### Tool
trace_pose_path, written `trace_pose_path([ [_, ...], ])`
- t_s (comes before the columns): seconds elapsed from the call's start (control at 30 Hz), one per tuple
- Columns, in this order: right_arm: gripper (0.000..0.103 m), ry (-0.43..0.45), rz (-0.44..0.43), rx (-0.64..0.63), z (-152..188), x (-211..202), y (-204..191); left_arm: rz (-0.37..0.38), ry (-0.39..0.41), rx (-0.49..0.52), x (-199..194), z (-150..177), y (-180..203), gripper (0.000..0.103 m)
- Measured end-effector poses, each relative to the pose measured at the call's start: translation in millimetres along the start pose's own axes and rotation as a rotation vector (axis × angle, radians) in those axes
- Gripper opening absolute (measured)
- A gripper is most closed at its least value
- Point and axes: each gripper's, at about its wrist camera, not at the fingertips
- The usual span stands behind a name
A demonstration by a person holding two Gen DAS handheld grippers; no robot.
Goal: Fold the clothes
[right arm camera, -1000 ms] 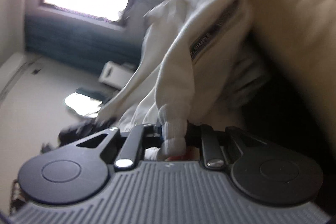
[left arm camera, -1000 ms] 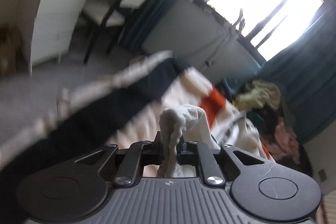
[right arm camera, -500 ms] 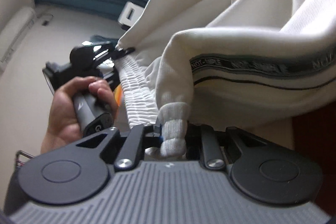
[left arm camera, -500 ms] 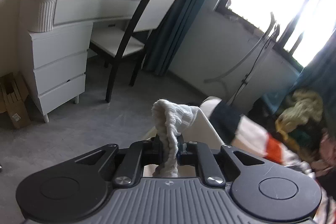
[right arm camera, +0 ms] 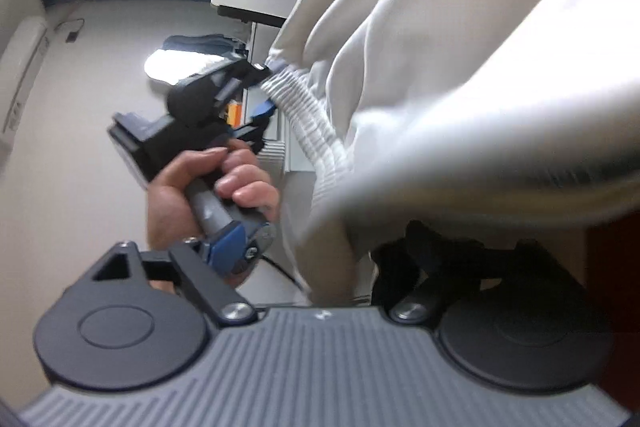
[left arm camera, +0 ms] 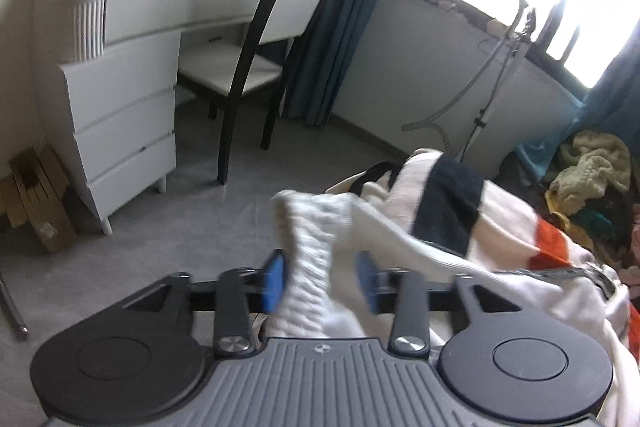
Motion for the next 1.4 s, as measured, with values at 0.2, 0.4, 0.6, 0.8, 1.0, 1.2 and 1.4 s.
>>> trace_pose_path([
  [0.2,0.09,0.043,0.091,-0.286,27,-61,-57,0.025,0.06,0.054,-91,9,31,0.075],
  [0.4,0.089,0.24,0.191,-0.518,45,-158,-83,0.098,0.112,0.133,-186,43,76,0.077],
  [0.6,0.089,0.461,0.28,-0.707,46,-246,-93,0.179,0.217,0.276,-267,109,135,0.08],
  [0.8,0.089,0.676,0.387,-0.818,38,-313,-74,0.283,0.276,0.287,-311,180,181,0.08],
  [1.0,0.089,0.796,0.478,-0.799,20,-359,-34,0.355,0.297,0.308,-315,235,216,0.08],
  [1.2,0.088,0.836,0.563,-0.853,14,-360,3,0.363,0.371,0.456,-300,288,231,0.081],
  [1.4,0.087,0.834,0.56,-0.835,13,-353,17,0.372,0.337,0.498,-269,312,232,0.081],
])
Point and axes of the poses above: each gripper's, at about its wrist camera, not at the fingertips, and x roughly the way its jaws point, y to its right, z to its underside, and after that the axes turned 5 degrees about y, right-handed
